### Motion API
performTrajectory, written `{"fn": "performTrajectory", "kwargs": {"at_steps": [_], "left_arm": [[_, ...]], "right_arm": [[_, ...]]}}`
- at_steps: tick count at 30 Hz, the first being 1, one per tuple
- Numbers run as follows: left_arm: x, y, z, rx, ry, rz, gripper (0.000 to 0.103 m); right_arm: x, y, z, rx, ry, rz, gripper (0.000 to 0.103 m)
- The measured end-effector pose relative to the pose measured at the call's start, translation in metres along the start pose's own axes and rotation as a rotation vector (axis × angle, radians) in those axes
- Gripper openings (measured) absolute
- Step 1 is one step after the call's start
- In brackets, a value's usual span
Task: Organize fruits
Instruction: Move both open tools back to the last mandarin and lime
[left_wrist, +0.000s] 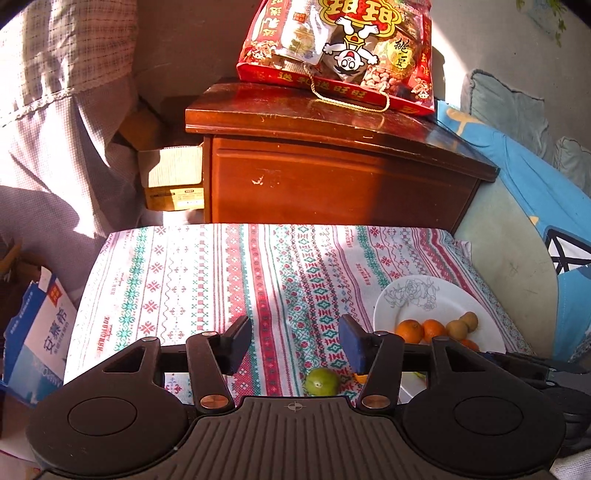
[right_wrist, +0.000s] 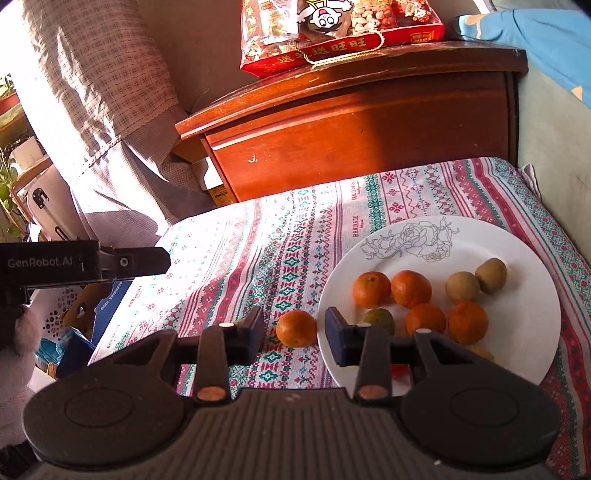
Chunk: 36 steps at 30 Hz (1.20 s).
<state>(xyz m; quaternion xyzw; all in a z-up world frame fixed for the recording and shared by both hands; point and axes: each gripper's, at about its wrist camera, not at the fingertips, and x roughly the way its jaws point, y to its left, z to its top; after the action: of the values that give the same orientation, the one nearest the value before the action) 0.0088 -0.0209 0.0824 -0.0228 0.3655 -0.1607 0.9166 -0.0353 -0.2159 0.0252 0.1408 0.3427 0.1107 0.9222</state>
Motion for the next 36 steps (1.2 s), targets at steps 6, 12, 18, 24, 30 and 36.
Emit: {"fn": "performTrajectory", "kwargs": {"at_steps": [6,12,18,24,30,36], "left_arm": [[-0.002,0.006,0.001,-0.035,0.005,-0.024,0.051],[0.002,0.014,-0.001,-0.052,0.025,0.0,0.051],[0.005,0.019,-0.004,-0.066,0.05,0.0,0.051],[0.008,0.02,-0.006,-0.066,0.06,0.004,0.052],[0.009,0.021,-0.007,-0.064,0.064,0.009,0.052],[0.011,0.024,-0.009,-0.062,0.07,0.018,0.052]], "right_arm": [[0.016,0.012,-0.004,-0.056,0.01,0.007,0.038],[0.031,0.016,-0.006,-0.122,0.013,-0.037,0.038],[0.041,0.018,-0.009,-0.159,0.023,-0.044,0.034],[0.045,0.024,-0.012,-0.201,0.033,-0.048,0.03],[0.046,0.025,-0.012,-0.196,0.033,-0.049,0.031],[0.046,0.026,-0.012,-0.192,0.046,-0.037,0.031]]}}
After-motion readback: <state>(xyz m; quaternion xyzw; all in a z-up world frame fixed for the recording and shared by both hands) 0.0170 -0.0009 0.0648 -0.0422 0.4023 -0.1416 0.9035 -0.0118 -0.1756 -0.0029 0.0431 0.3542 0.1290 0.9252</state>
